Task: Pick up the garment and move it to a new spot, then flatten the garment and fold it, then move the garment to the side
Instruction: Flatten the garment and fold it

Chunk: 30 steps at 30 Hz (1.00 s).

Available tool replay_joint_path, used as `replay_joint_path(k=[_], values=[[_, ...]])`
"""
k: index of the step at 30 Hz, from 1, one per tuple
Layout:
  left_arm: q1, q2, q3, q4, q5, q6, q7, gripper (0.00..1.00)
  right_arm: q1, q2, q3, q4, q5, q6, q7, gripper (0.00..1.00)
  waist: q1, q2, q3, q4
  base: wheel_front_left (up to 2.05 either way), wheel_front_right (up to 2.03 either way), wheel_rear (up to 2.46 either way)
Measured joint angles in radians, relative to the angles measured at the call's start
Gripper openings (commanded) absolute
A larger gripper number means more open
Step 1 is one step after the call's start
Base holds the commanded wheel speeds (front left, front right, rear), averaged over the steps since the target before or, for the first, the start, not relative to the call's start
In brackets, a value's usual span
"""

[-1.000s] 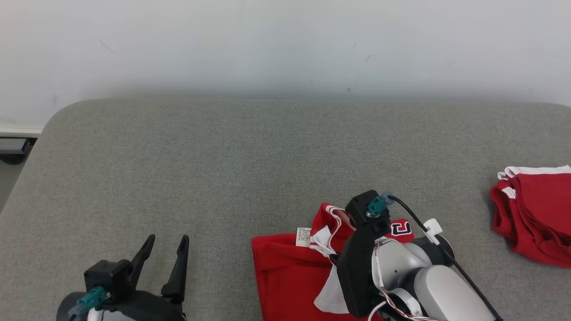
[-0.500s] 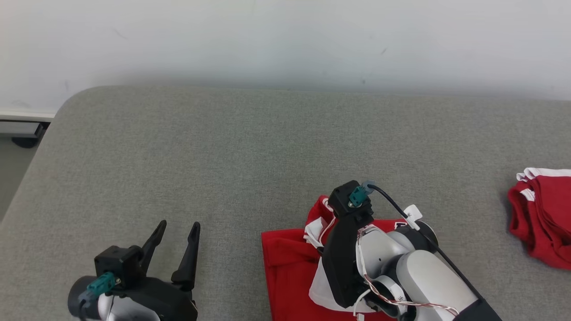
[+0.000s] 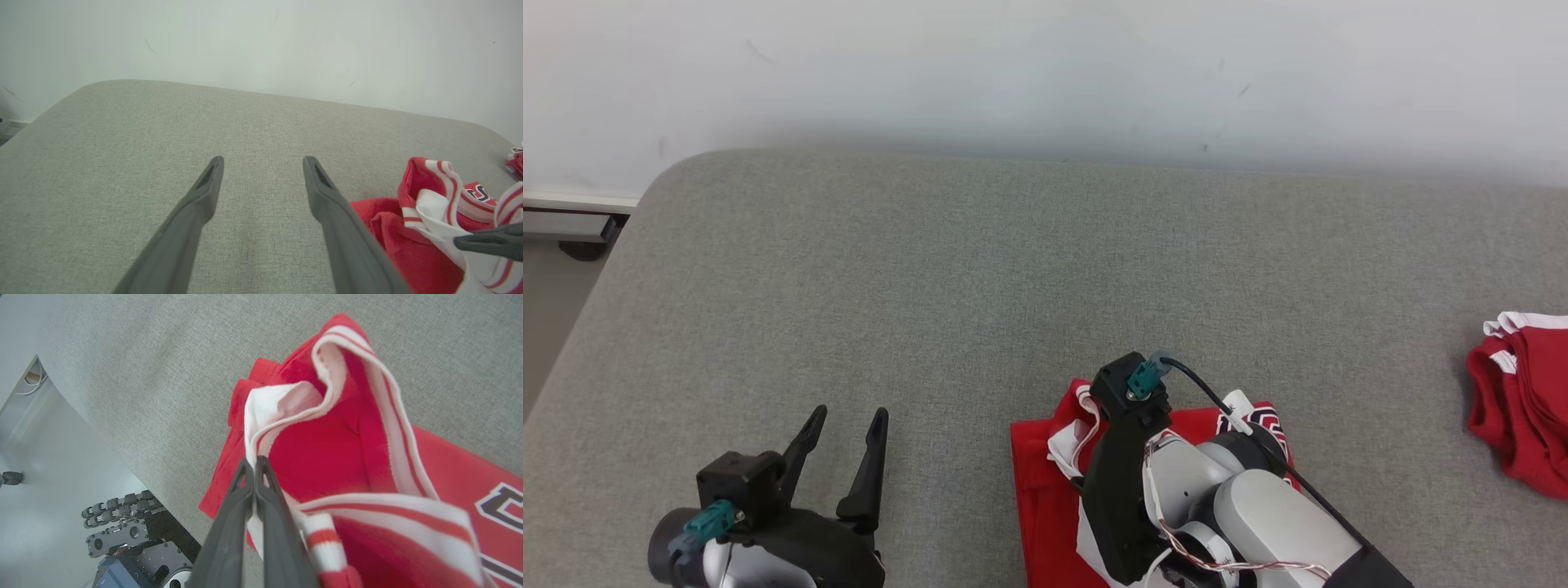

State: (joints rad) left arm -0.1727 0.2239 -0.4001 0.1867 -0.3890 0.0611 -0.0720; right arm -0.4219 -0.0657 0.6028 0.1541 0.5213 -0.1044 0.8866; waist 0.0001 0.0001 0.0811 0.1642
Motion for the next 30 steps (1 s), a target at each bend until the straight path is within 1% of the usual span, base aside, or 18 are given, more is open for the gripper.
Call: replay_joint_path(k=[1,5,9,12,15,17,21,23,27,30], values=[[0.0,0.0,0.0,0.001,0.0,0.0,0.0,1.0,0.0,0.0,0.002,0.004,0.007,-0.002,-0.007,1.0,0.0,0.0,0.0,0.0,0.0,0.0,0.0],[0.0,0.001,0.003,0.012,0.0,0.0,-0.004,1.0,-0.022,0.0,0.016,-0.012,0.053,-0.002,-0.051,1.0,0.0,0.0,-0.002,-0.003,0.0,0.0,0.0],[0.0,0.002,0.004,0.024,0.0,0.0,-0.009,1.0,-0.062,0.0,0.025,-0.077,0.148,-0.002,-0.105,1.0,0.0,0.0,-0.012,-0.011,0.0,0.0,0.0],[0.001,0.002,0.005,0.027,0.0,0.0,-0.012,1.0,-0.066,0.001,0.0,-0.096,0.152,0.001,-0.126,1.0,0.0,0.0,-0.023,-0.018,0.0,0.0,0.0],[0.005,0.007,0.007,0.03,0.0,0.0,-0.014,1.0,-0.074,-0.008,-0.044,-0.109,0.118,0.003,-0.143,1.0,0.0,0.0,-0.035,-0.026,0.0,0.0,0.0],[0.007,0.009,0.007,0.03,0.0,0.0,-0.015,1.0,-0.079,-0.04,-0.068,-0.132,0.086,0.001,-0.156,1.0,0.0,-0.0001,-0.043,-0.034,0.0,0.0,0.0],[0.024,0.014,0.008,0.027,0.0,0.0,-0.018,1.0,-0.054,-0.149,-0.136,-0.16,0.033,-0.011,-0.174,1.0,-0.0001,0.0,-0.058,-0.05,0.0,0.0,0.0],[0.034,0.016,0.009,0.026,0.0,0.0,-0.022,1.0,-0.015,-0.19,-0.165,-0.169,0.014,-0.013,-0.178,1.0,-0.0001,0.0,-0.064,-0.058,0.0,0.0,0.0],[0.047,0.026,0.012,0.02,0.0,0.002,-0.025,1.0,0.082,-0.233,-0.222,-0.183,-0.004,-0.019,-0.193,1.0,-0.0002,0.0,-0.072,-0.076,0.0,0.0,0.0],[0.047,0.026,0.012,0.008,0.0,0.002,-0.025,1.0,0.156,-0.249,-0.252,-0.185,-0.015,-0.02,-0.198,1.0,-0.0002,0.0,-0.074,-0.084,0.0,0.0,0.0]])
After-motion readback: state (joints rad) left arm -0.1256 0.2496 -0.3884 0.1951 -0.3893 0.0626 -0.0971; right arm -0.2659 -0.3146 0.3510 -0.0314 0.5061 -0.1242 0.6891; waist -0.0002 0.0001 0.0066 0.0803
